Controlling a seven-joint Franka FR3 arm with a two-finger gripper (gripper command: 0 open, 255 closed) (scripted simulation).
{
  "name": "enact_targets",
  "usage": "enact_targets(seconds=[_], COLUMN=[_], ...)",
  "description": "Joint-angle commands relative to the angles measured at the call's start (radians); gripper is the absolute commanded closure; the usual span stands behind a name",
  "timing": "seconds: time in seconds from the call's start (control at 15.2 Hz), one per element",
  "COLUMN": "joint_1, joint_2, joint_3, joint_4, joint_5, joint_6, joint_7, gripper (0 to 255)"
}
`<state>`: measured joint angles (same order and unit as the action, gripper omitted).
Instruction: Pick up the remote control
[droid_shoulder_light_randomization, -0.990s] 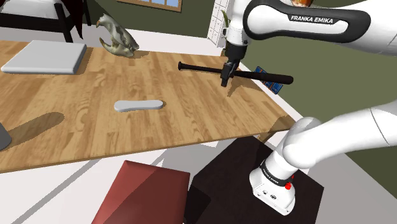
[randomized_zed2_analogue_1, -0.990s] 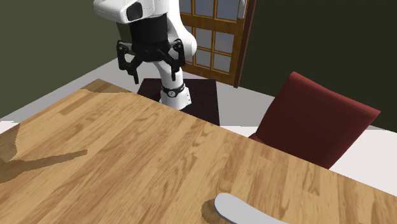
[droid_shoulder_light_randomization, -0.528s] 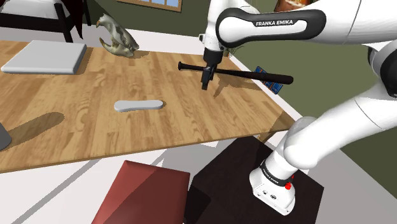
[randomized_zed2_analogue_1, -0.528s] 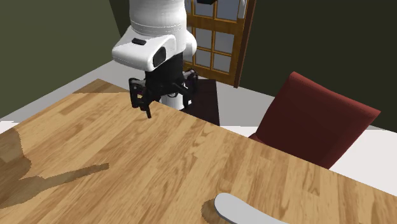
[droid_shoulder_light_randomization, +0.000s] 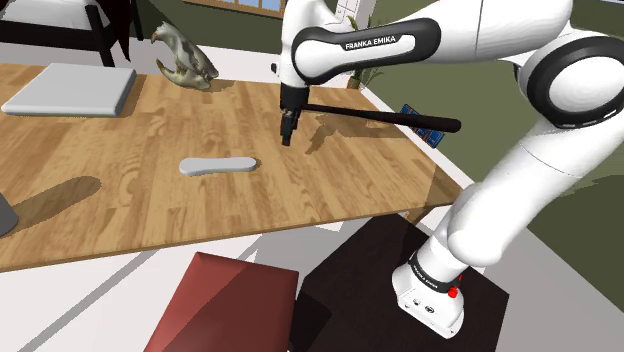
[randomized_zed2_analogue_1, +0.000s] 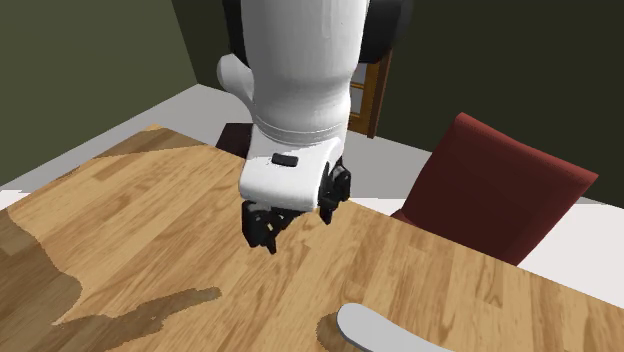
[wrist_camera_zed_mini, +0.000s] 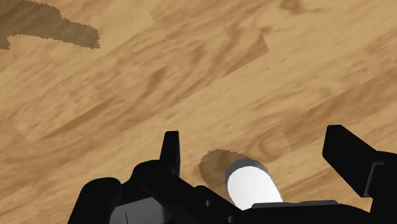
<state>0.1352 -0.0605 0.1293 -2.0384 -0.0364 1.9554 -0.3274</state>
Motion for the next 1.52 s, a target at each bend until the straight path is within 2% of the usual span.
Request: enact_targets(seconds=[0.0, 0.46, 0.86, 1.45], joint_1=[0.011, 0.056, 0.108, 0.113], joint_2=[0.069, 0.308, 0.517, 0.565], joint_3=[0.011, 0.051, 0.082, 0.078], joint_4=[0.051, 0.266, 0.491, 0.456], joint_5=[-0.004, -0.032, -0.068, -0.079], joint_6=[0.021, 0.051, 0.039, 0.122], joint_7=[-0.021, -0.083, -0.134, -0.131], gripper=[0, 0, 0, 0])
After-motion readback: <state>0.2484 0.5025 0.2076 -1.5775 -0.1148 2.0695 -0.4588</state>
